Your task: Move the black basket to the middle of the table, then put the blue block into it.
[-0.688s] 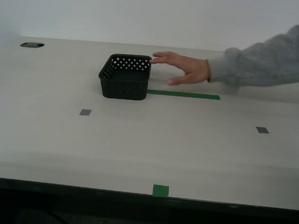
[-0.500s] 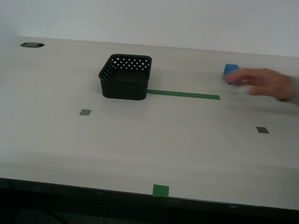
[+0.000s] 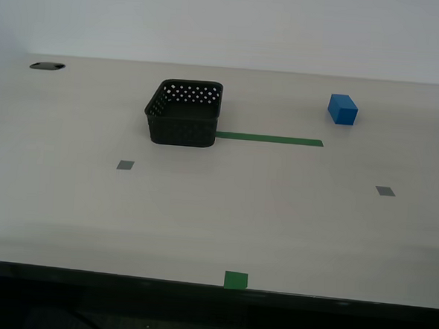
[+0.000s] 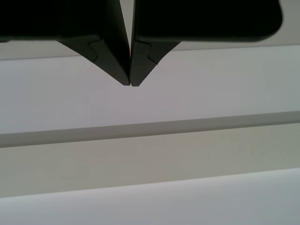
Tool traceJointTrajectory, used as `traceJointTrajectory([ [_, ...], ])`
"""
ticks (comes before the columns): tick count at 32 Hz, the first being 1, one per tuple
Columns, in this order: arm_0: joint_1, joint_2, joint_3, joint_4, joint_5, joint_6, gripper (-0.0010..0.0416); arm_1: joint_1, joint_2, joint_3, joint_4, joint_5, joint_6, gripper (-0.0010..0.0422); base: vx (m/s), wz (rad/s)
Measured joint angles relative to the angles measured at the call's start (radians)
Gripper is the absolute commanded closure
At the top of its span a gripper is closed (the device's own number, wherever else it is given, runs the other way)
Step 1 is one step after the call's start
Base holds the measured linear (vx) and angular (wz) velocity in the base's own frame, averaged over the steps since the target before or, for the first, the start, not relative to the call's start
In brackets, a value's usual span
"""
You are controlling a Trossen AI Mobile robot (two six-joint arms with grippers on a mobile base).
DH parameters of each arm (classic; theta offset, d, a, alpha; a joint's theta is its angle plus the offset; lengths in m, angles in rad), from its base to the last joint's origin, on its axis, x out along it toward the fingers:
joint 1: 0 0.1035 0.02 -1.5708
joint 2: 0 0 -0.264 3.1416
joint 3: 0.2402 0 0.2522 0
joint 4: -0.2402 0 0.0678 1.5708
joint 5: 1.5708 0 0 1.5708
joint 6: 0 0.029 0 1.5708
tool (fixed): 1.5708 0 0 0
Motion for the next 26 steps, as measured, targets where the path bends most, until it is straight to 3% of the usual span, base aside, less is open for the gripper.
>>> traceJointTrajectory([
  [21,0.000,0.000,0.000,-0.007,0.000,0.000,0.0404,0.000,0.000,0.022,0.004,-0.003,-0.003,0.0412,0.000,0.000],
  [23,0.000,0.000,0.000,-0.008,0.000,0.000,0.0403,0.000,0.000,0.035,0.002,0.029,-0.003,0.0412,0.000,0.000],
  [25,0.000,0.000,0.000,-0.013,0.000,0.000,0.0404,-0.001,0.001,0.063,-0.053,0.113,-0.025,0.0412,0.000,0.000],
  [26,0.001,0.000,0.000,-0.019,0.000,0.000,0.0404,-0.006,0.005,0.082,-0.106,0.129,-0.039,0.0412,0.000,0.000],
])
